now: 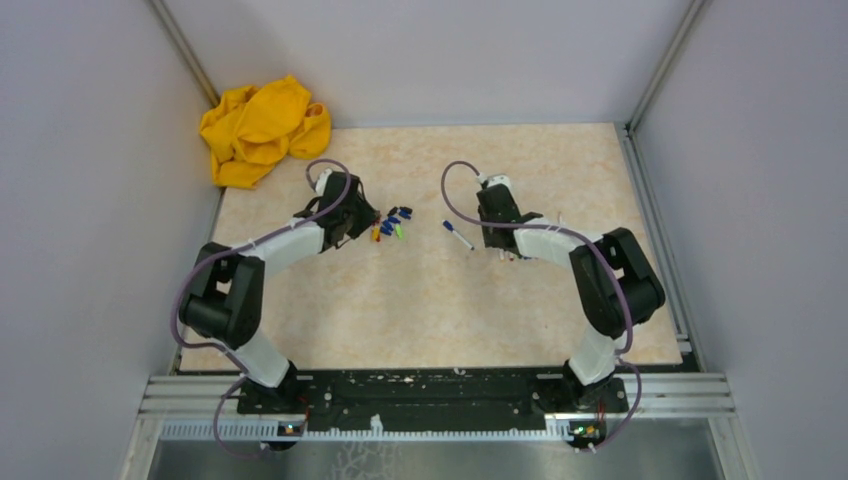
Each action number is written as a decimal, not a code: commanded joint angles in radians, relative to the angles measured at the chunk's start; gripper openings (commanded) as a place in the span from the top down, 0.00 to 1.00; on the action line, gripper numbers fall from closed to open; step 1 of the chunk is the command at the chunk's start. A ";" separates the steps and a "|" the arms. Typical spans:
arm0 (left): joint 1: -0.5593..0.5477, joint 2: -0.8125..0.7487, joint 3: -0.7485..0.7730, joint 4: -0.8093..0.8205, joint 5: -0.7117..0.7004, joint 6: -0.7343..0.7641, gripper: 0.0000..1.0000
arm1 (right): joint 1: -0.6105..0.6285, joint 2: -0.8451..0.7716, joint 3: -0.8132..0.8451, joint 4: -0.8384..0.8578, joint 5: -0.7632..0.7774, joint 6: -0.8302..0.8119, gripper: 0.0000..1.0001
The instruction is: Open the pen caps
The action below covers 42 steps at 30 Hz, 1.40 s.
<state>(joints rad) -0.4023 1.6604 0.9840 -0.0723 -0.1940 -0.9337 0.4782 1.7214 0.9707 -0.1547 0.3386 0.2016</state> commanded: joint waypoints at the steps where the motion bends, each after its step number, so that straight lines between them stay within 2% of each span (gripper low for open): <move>1: -0.004 -0.032 0.019 0.011 0.041 -0.027 0.51 | 0.031 -0.065 0.058 0.020 -0.048 -0.073 0.63; 8: -0.011 -0.043 0.024 0.037 0.102 -0.017 0.44 | 0.062 -0.016 0.119 -0.006 -0.215 -0.112 0.60; 14: -0.013 -0.048 0.011 0.065 0.142 -0.016 0.43 | 0.072 0.030 0.151 -0.002 -0.321 -0.129 0.59; 30: -0.013 -0.050 0.004 0.110 0.163 -0.019 0.44 | 0.072 0.157 0.210 -0.008 -0.371 -0.149 0.60; 33: -0.013 -0.047 0.004 0.114 0.165 -0.022 0.43 | 0.071 0.167 0.212 -0.025 -0.372 -0.149 0.65; 38: -0.013 -0.043 0.007 0.118 0.174 -0.026 0.44 | 0.071 0.168 0.195 -0.055 -0.356 -0.138 0.85; 42: -0.013 -0.041 0.001 0.125 0.188 -0.031 0.44 | 0.072 0.154 0.169 -0.048 -0.352 -0.131 0.94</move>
<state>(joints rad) -0.4107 1.6470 0.9848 0.0231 -0.0315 -0.9493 0.5407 1.8771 1.1481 -0.1791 -0.0196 0.0620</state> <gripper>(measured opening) 0.565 0.112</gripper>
